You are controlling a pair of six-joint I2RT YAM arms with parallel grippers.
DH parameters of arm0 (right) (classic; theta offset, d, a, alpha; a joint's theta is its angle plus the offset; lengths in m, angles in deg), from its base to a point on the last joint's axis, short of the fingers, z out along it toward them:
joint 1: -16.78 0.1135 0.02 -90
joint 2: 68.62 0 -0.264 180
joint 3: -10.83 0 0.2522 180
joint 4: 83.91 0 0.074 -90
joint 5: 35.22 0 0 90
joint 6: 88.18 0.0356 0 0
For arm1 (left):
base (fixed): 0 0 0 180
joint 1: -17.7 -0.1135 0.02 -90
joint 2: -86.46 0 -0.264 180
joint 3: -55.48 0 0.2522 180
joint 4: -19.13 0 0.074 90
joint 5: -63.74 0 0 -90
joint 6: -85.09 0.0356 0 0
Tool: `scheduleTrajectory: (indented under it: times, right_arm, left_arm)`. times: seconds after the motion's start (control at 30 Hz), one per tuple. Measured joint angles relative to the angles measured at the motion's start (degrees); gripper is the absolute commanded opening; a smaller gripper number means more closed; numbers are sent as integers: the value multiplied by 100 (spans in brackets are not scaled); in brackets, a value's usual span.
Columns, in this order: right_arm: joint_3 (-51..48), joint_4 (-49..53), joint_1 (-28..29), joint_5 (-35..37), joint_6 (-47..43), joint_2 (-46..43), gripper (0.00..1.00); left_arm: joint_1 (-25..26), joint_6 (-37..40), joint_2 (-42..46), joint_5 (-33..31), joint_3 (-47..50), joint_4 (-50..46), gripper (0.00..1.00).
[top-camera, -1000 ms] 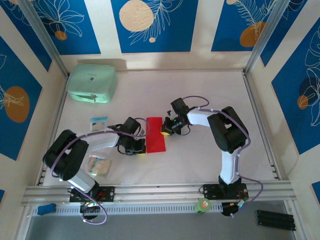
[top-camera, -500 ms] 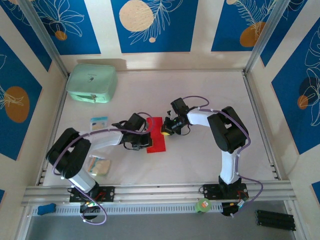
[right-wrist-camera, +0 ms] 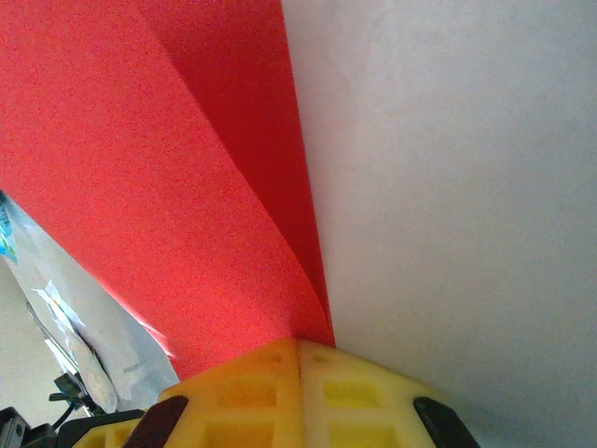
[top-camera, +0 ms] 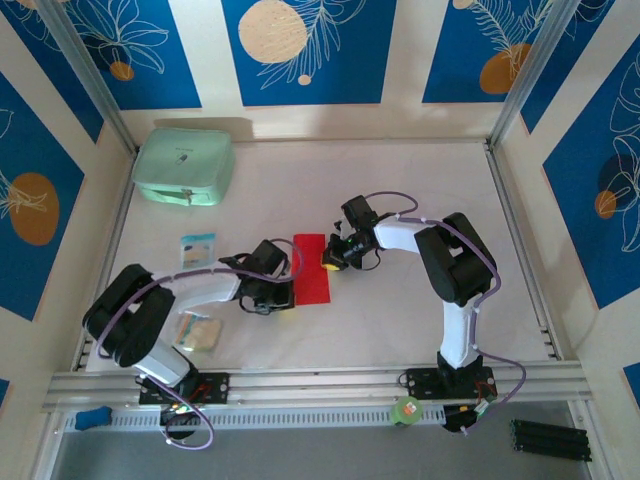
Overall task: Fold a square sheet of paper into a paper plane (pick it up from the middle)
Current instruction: First fold the square sheet of paper in half at the center of the table.
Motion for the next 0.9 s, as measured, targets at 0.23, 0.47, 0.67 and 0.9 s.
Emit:
scheduleTrajectory:
  times: [0.23, 0.47, 0.67, 0.9]
  right_arm:
    - [22, 35, 0, 4, -22, 4, 3]
    - [46, 79, 0, 15, -70, 15, 3]
    - [122, 184, 0, 35, -153, 44, 3]
    - [157, 240, -7, 79, -258, 48, 3]
  left_arm:
    - [-33, 271, 326, -184, -763, -435, 7]
    - [-299, 142, -741, -271, -1515, 199, 6]
    - [-522, -11, -1541, -184, -1670, 638, 6]
    - [-713, -118, -1639, -42, -1565, 1207, 6]
